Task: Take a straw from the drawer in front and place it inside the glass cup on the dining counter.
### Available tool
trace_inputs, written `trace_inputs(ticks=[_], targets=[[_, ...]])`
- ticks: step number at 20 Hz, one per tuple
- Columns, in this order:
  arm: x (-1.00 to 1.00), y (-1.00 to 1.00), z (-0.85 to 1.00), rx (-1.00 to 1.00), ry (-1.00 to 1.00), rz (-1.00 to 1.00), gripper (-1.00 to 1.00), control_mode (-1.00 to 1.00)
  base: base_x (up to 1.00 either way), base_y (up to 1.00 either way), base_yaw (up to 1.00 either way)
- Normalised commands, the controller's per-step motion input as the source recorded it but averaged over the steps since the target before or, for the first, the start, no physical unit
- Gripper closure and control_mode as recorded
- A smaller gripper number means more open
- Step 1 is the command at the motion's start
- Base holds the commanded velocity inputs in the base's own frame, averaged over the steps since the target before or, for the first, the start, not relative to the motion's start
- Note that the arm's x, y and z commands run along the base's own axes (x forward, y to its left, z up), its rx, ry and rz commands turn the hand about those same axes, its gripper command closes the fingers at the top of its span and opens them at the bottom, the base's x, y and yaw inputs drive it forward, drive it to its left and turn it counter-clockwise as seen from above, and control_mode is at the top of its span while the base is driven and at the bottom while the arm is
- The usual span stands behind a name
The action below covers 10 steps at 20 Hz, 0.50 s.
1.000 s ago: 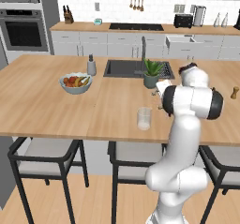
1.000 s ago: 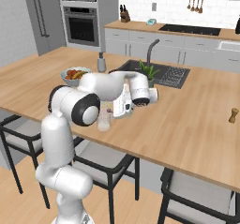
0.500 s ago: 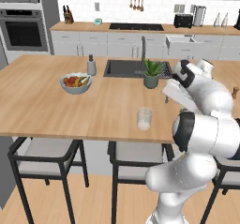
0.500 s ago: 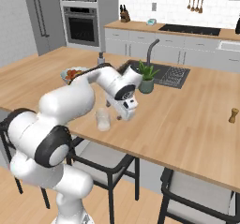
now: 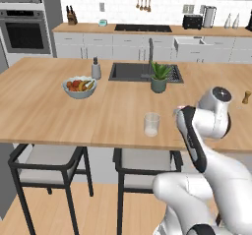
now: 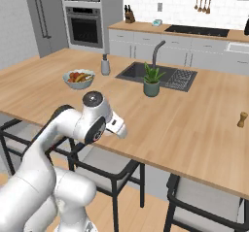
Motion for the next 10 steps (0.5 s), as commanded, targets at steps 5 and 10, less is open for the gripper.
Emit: trace_inputs(ticks=[5,10], targets=[[-1.00,0.11,-1.00,0.03,-0.73,0.00,-1.00,-1.00,0.00,0.00,0.00],[-0.95,0.18,-1.00,0.00,-0.47,0.00,-1.00,-1.00,0.00,0.00,0.00]])
